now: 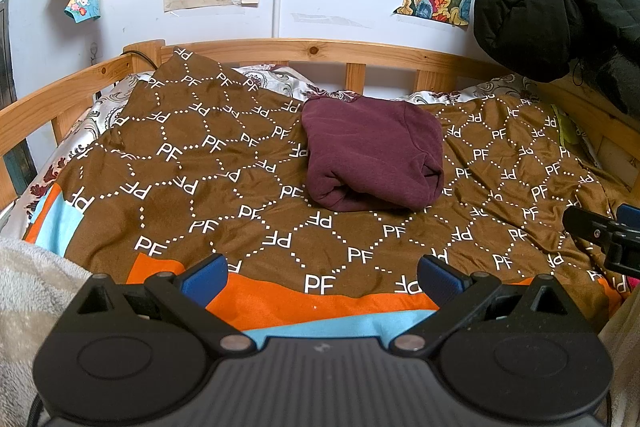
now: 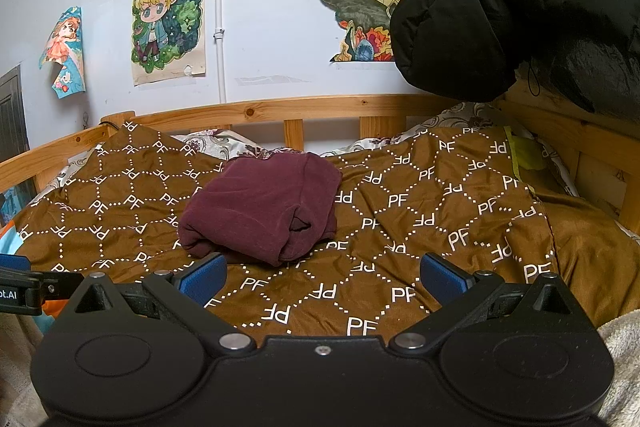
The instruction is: Fold small clothes
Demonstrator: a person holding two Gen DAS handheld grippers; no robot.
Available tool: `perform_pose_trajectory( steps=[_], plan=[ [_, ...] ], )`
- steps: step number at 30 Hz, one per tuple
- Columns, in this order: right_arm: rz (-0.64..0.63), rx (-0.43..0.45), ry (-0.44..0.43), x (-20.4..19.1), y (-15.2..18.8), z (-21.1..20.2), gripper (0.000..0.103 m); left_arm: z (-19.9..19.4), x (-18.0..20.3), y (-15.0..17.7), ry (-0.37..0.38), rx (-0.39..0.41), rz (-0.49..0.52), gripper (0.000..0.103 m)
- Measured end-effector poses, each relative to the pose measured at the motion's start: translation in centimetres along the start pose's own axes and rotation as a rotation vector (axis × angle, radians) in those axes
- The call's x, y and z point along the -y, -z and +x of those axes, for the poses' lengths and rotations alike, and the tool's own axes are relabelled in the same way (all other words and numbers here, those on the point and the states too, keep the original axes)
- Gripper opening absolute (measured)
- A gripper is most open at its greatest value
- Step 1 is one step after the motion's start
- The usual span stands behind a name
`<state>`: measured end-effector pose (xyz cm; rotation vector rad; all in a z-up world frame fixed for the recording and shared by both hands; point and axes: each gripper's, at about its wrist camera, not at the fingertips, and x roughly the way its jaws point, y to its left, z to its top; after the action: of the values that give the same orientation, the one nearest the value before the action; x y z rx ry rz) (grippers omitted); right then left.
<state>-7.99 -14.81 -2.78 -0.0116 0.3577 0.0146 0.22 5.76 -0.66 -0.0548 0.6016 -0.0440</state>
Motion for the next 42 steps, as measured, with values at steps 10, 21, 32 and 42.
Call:
perform_pose_trajectory(
  steps=[10, 21, 32, 42],
  plan=[
    [0.0, 0.0, -0.001, 0.01, -0.02, -0.01, 0.102, 0.04, 0.02, -0.05, 0.001, 0.0, 0.001, 0.102],
    [0.001, -0.001, 0.0, 0.03, -0.05, 0.01, 0.102, 0.07, 0.01, -0.07, 0.001, -0.001, 0.002, 0.102],
    [0.001, -0.003, 0.0, 0.04, -0.09, 0.04, 0.102, 0.22, -0.28, 0.06, -0.009, -0.023, 0.006, 0.102],
    [0.0, -0.006, 0.0, 0.01, -0.03, 0.0, 0.102, 0.35, -0.22, -0.09, -0.009, -0.032, 0.011, 0.103]
  ],
)
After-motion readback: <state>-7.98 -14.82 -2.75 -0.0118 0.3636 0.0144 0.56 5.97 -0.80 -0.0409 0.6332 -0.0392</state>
